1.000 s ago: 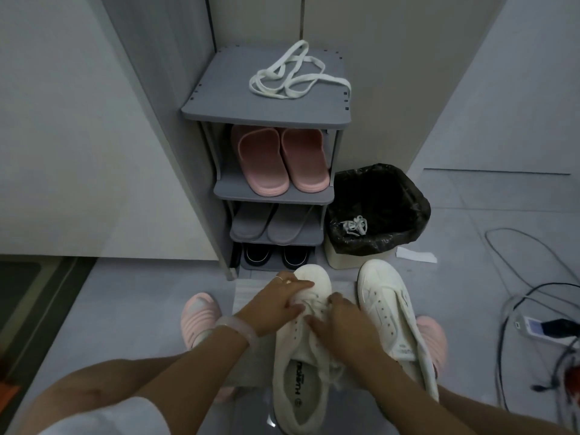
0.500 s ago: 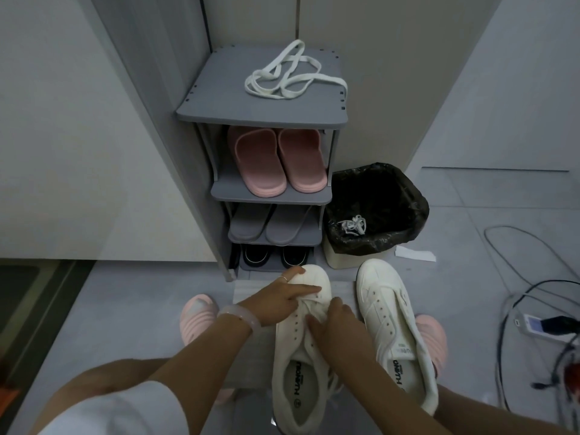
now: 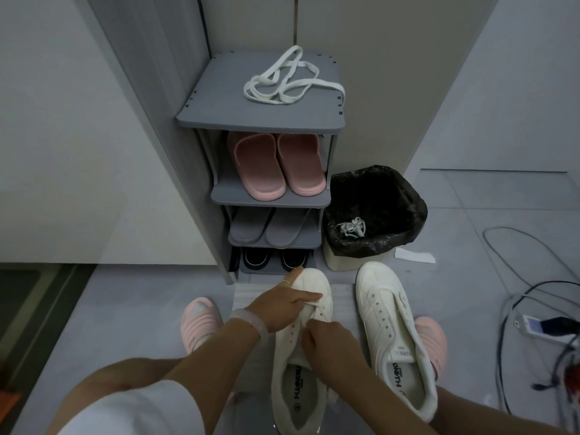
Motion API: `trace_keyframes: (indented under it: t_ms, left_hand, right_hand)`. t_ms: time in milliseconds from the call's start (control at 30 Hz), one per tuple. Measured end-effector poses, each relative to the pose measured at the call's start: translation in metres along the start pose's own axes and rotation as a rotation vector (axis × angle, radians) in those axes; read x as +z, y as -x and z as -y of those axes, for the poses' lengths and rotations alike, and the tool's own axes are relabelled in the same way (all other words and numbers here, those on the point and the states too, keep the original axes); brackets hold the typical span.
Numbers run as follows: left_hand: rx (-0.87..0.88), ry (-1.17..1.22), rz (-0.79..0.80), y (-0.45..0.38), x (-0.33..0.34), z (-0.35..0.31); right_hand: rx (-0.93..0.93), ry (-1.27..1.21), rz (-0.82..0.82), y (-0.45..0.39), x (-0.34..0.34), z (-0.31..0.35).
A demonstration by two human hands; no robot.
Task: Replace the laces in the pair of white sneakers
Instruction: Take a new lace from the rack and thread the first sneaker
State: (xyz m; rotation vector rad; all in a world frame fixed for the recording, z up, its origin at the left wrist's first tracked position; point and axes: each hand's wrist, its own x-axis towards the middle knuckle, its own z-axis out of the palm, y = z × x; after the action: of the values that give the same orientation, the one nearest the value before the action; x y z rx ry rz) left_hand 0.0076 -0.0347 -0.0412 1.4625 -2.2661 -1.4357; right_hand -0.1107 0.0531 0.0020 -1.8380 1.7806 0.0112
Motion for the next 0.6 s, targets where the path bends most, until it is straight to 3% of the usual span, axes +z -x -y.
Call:
trace_keyframes:
  t_ms: [167,367,467,600]
  left_hand:
    - [-0.024,0.046,0.023,0.002,0.001,0.001]
    - [0.006,0.176,0.008,0.01,-0.001,-0.007]
    - [0.027,0.017,-0.014,0.022,-0.005,0.0]
    - [0.186,-0.359,-0.07,0.038,-0.006,-0.008]
  right_hand:
    - [-0.043,-0.022,0.012,0.005,-0.003,-0.003]
    - [0.039,-0.269,0.109,0.006,-0.01,-0.013]
    - [0.119,-0.396,0.105,0.005,-0.035,-0.02]
    - [0.092,-0.496,-0.189,-0.004,-0.082,-0.018]
